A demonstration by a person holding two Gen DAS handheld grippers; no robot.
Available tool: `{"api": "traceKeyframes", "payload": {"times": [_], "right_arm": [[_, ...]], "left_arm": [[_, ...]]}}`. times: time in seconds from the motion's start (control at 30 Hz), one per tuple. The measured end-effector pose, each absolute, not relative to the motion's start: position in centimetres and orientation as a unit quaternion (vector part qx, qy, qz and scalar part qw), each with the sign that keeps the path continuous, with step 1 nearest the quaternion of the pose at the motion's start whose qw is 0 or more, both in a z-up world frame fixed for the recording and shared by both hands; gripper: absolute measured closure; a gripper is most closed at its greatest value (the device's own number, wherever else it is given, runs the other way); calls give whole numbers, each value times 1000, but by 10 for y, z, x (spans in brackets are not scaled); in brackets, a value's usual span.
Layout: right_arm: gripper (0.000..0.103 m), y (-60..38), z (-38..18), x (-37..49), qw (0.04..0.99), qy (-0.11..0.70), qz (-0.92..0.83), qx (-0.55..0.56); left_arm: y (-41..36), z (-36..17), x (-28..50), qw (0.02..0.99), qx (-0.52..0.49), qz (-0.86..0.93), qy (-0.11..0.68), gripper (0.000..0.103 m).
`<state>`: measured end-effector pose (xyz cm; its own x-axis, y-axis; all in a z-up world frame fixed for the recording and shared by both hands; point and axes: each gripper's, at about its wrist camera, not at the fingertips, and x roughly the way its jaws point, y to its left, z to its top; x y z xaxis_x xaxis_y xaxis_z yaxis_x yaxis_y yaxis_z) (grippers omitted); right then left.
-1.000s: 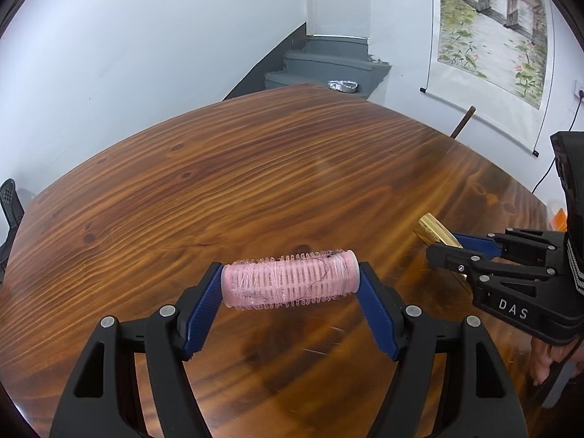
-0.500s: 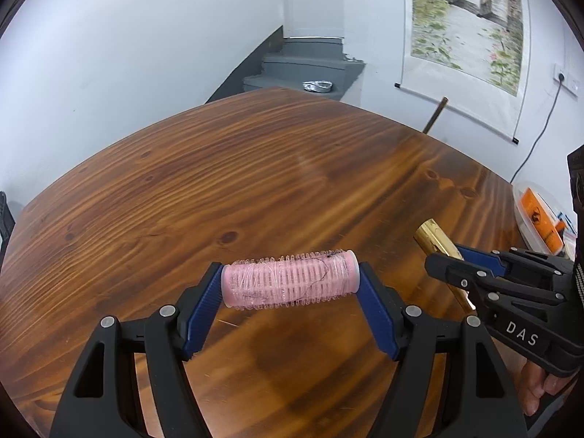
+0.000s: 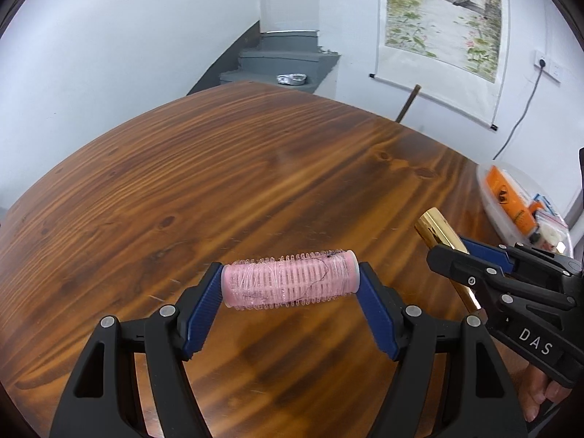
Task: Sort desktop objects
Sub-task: 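Carry the pink roller and gold lipstick over the clear bowl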
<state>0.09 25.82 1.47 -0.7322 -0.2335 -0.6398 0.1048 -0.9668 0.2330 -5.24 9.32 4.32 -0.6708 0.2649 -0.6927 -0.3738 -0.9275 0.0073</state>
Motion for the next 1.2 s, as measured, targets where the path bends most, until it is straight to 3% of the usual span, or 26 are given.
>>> {"api": "traceKeyframes", "payload": {"times": [0.57, 0.97, 1.2], "right_arm": [[78, 357, 56, 60, -7, -101, -955, 278], [78, 457, 49, 93, -119, -142, -948, 260], [78, 482, 33, 88, -128, -157, -940, 274]], "left_arm": [[169, 58, -20, 250, -357, 897, 71, 28], [241, 84, -8, 315, -335, 885, 70, 28], [285, 90, -1, 349, -325, 875, 82, 28]]}}
